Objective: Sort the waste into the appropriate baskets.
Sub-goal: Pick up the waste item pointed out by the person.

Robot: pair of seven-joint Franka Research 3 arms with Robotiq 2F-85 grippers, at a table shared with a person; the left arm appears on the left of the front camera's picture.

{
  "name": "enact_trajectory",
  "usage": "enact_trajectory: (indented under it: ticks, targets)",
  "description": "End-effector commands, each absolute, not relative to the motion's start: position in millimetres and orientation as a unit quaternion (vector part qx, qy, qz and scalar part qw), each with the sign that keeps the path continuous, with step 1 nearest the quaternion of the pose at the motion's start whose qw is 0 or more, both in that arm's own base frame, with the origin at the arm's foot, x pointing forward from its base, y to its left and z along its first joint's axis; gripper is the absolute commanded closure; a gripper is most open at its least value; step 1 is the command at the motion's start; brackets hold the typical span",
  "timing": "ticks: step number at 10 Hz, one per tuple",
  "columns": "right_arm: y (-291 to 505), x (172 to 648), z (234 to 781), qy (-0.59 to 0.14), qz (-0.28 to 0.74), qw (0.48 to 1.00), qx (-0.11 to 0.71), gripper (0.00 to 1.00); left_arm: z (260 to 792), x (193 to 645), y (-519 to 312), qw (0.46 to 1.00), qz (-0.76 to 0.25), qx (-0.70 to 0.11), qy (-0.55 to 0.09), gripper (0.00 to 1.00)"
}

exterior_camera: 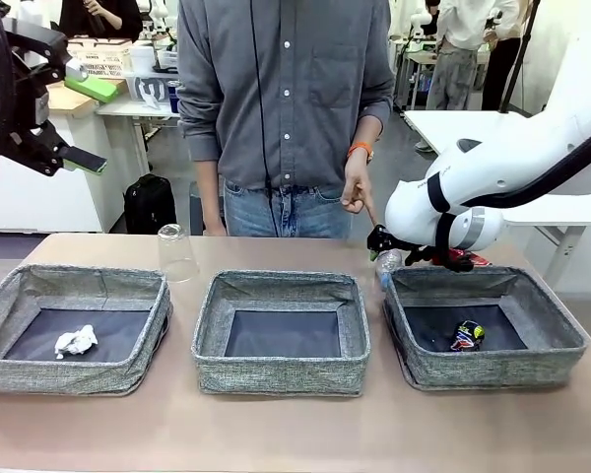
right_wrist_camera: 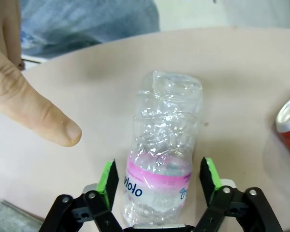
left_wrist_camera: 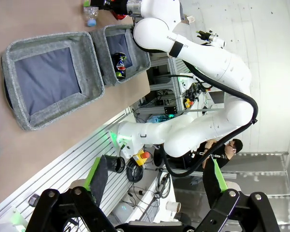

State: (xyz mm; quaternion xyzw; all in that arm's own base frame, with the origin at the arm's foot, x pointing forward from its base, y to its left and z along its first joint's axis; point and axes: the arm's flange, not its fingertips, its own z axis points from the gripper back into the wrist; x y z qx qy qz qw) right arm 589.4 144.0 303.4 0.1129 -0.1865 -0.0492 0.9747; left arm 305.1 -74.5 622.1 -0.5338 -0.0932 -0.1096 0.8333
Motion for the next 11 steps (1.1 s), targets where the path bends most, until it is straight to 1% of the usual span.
enact_trajectory:
  ticks: [1,2,3,4,8,9,11]
  targets:
    - [151.5,596.5,303.5,-0.191,-0.066,0.973,0.109,1.0,622.4,304.8,-75.2,0.827,-0.118,-0.541,-0.099,0.0]
    - [151.8,596.3,303.5,-0.191,-0.065,0.973,0.11,1.0,622.4,304.8,-75.2,0.827,-0.118,-0.541,-0.099,0.0]
    - [151.6,595.7,303.2,-0.193,-0.064,0.973,0.107,0.76,622.4,304.8,-75.2,0.827,-0.118,-0.541,-0.099,0.0]
    - [149.6,596.2,303.0,-0.193,-0.072,0.973,0.108,0.87,622.4,304.8,-75.2,0.827,-0.118,-0.541,-0.099,0.0]
    - [128.4,598.7,320.3,-0.225,-0.113,0.961,0.117,0.87,622.4,304.8,-75.2,0.827,-0.118,-0.541,-0.099,0.0]
    - [120.7,598.0,333.2,-0.243,-0.117,0.956,0.112,0.87,622.4,304.8,-75.2,0.827,-0.118,-0.541,-0.099,0.0]
    - [109.4,586.8,378.8,-0.276,-0.117,0.946,0.126,0.87,622.4,304.8,-75.2,0.827,-0.118,-0.541,-0.099,0.0]
